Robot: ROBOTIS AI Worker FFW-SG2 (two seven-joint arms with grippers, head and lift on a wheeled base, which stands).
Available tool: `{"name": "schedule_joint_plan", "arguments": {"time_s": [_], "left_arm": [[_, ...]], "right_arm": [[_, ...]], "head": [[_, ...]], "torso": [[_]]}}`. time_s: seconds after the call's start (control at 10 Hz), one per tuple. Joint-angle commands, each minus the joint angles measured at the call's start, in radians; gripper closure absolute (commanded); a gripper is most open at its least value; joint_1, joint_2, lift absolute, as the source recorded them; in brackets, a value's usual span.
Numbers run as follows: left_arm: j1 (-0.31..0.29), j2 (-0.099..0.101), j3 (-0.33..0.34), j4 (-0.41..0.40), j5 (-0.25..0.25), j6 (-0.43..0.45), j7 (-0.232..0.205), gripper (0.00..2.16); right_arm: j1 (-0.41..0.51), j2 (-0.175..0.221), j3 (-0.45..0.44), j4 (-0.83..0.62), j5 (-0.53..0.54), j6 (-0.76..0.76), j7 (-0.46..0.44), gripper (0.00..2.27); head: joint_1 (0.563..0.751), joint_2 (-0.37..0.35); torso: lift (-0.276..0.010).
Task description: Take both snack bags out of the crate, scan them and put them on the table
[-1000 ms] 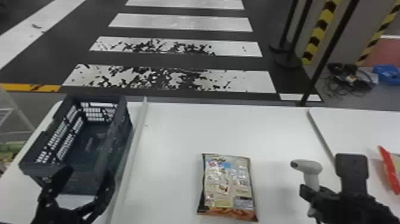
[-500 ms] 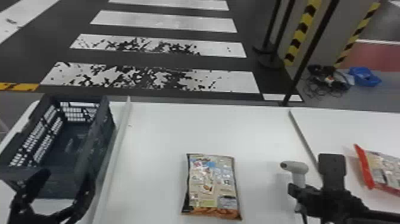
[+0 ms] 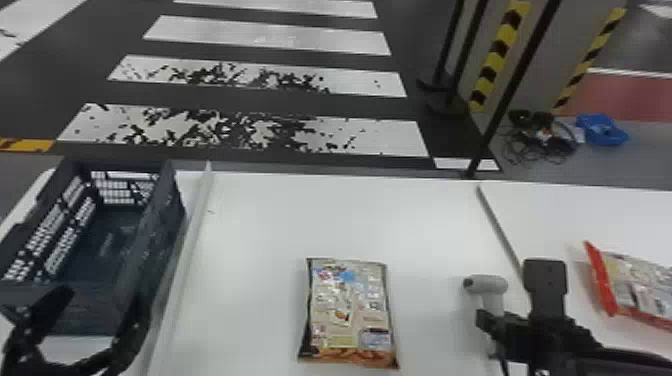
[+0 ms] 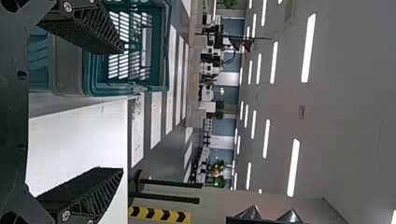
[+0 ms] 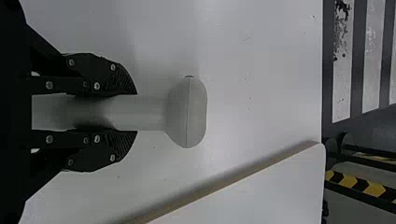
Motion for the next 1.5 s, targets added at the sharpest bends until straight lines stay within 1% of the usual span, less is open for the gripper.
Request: {"name": "schedule_joint_plan", "arguments": {"time_s": [0.0, 0.1, 0.2, 0.3, 0.4, 0.7, 0.9, 1.1, 1.2, 1.3, 1.4], "left_arm": [[0.000, 0.000, 0.000, 0.000, 0.000, 0.000, 0.000, 0.10], [0.000, 0.000, 0.000, 0.000, 0.000, 0.000, -0.001, 0.10], [0.002, 0.000, 0.002, 0.000, 0.000, 0.000, -0.001, 0.10], [0.002, 0.000, 0.002, -0.002, 0.000, 0.000, -0.001, 0.10], [0.003, 0.000, 0.002, -0.002, 0.000, 0.000, 0.000, 0.10], [0.008, -0.002, 0.003, -0.006, -0.002, 0.000, 0.000, 0.10], [0.009, -0.002, 0.003, -0.009, -0.002, 0.000, -0.001, 0.10], [0.009, -0.002, 0.000, -0.009, -0.002, 0.000, -0.001, 0.10], [0.009, -0.002, -0.002, -0.009, -0.003, 0.000, -0.001, 0.10], [0.011, -0.002, 0.000, -0.009, -0.003, 0.000, -0.001, 0.10], [0.014, -0.002, 0.002, -0.011, -0.003, -0.003, -0.001, 0.10]], "right_arm": [[0.000, 0.001, 0.002, 0.011, -0.002, -0.029, -0.006, 2.01], [0.000, 0.001, 0.003, 0.012, -0.005, -0.035, -0.007, 1.82], [0.001, 0.003, 0.003, 0.012, -0.010, -0.035, -0.007, 1.31], [0.004, 0.003, 0.008, 0.011, -0.010, -0.035, -0.013, 0.29], [0.007, 0.004, 0.008, 0.006, -0.010, -0.038, -0.022, 0.02], [0.035, 0.004, 0.002, -0.052, -0.010, -0.035, -0.061, 0.04], [0.108, 0.012, -0.001, -0.183, -0.022, -0.026, -0.082, 0.05], [0.167, 0.020, -0.009, -0.302, -0.111, 0.020, -0.070, 0.06], [0.177, 0.023, -0.009, -0.344, -0.156, 0.066, -0.039, 0.08], [0.182, 0.035, -0.007, -0.362, -0.197, 0.088, -0.015, 0.08], [0.184, 0.036, -0.012, -0.362, -0.274, 0.088, 0.011, 0.08]], "head": [[0.695, -0.112], [0.695, -0.112], [0.695, -0.111], [0.695, -0.109], [0.695, -0.106], [0.695, -0.113], [0.695, -0.125], [0.695, -0.125], [0.695, -0.111], [0.695, -0.085], [0.695, -0.070]], "torso": [[-0.092], [-0.092], [-0.092], [-0.092], [-0.092], [-0.092], [-0.092], [-0.092], [-0.092], [-0.092], [-0.092]]}}
